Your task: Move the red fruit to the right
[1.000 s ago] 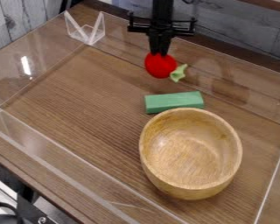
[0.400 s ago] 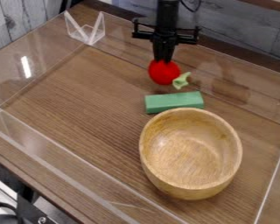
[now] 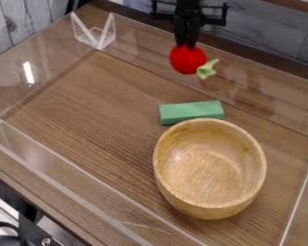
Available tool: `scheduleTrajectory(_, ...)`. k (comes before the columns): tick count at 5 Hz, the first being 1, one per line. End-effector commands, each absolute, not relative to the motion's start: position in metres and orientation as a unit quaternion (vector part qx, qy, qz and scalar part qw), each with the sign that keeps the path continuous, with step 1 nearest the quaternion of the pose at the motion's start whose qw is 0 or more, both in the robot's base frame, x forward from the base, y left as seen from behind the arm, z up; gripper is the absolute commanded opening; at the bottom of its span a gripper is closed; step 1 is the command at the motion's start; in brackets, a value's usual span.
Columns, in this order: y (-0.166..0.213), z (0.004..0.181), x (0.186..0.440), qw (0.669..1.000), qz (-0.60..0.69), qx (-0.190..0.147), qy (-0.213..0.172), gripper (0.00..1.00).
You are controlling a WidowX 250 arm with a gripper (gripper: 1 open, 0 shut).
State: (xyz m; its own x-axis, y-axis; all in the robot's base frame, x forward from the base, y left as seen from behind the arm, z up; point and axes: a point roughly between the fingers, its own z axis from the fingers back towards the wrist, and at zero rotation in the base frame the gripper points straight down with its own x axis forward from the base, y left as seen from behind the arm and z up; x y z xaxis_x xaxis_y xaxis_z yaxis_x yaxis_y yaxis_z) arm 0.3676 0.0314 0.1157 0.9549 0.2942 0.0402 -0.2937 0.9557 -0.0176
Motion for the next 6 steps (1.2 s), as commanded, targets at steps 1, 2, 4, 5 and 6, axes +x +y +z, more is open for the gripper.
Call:
scheduleTrajectory(1, 0.005, 0.157, 0.376, 0.991, 0.105, -0.012, -0.078, 0.0)
scheduleTrajectory(2, -0.022, 0.152, 0.375, 0.995, 0.069, -0.009, -0.073, 0.0)
scheduleTrajectory(4, -0.057, 0.137, 0.375, 0.997, 0.056, 0.004, -0.056, 0.0)
scheduleTrajectory(5, -0.059, 0.126, 0.378, 0.996, 0.072, 0.009, -0.045, 0.0)
scheduleTrajectory(6, -0.056, 0.113, 0.378, 0.995, 0.088, 0.018, -0.035, 0.0)
